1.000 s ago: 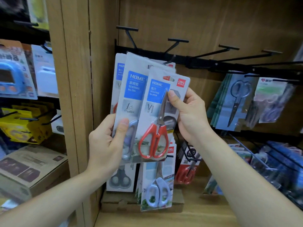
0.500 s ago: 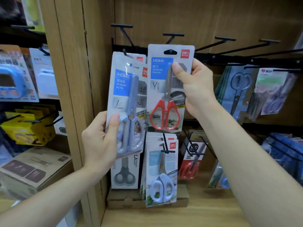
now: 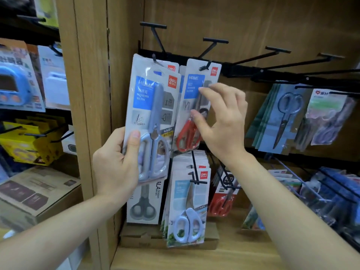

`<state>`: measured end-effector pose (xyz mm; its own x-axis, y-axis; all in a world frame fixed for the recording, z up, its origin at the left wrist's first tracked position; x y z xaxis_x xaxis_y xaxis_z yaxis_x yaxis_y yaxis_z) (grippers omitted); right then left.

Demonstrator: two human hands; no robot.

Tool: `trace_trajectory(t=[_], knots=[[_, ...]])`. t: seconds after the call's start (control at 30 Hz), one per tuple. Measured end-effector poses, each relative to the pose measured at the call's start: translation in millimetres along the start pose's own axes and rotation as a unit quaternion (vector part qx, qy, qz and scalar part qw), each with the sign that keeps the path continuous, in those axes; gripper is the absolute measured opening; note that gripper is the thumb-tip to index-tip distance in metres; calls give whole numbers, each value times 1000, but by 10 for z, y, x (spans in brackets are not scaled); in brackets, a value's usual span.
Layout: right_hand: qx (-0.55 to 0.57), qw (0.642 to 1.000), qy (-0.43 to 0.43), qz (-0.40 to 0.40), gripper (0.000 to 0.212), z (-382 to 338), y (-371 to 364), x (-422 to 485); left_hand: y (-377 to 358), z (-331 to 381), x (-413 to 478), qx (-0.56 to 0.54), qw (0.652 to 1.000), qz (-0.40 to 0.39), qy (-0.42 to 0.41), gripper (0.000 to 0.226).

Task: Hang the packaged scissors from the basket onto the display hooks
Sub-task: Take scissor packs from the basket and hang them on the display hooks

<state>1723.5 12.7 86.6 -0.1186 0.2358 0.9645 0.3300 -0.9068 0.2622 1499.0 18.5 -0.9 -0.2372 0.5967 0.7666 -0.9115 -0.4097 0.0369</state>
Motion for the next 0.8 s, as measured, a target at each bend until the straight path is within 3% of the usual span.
trace_trajectory(t=[0.07,0.3,0.6,0.7,0.77,0.8], knots=[[-70,994,47,-69,50,-32,-113,-41,2,-7,-14,17,1000,15,3,31],[-167,969,-21,-180,53,110,-378,-17,70,-17,-41,37,998,38,16,31],[-166,906,-60,-385,58,533,-832,238,50,-40,-23,12,1000,20,20,28],[-77,910,-133,-386,53,505,-774,254,12,-58,-34,-8,1000,9,23,24],[128,909,-254,-304,40,359,-590,206,-15,-83,-43,-37,999,-2,31,26],[266,872,-324,-253,34,272,-499,148,-27,-87,-50,-48,998,-7,34,27]])
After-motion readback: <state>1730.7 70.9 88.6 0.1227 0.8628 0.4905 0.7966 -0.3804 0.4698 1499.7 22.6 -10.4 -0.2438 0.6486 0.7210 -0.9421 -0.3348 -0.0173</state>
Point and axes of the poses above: each hand's wrist, its own x-axis towards the middle knuckle, its own y-axis out of the back of the hand, z = x × y, the point moved 4 cm from there along x, towards the middle knuckle, and after that the axes turned 1 degree about -z, right-handed, at the moved point
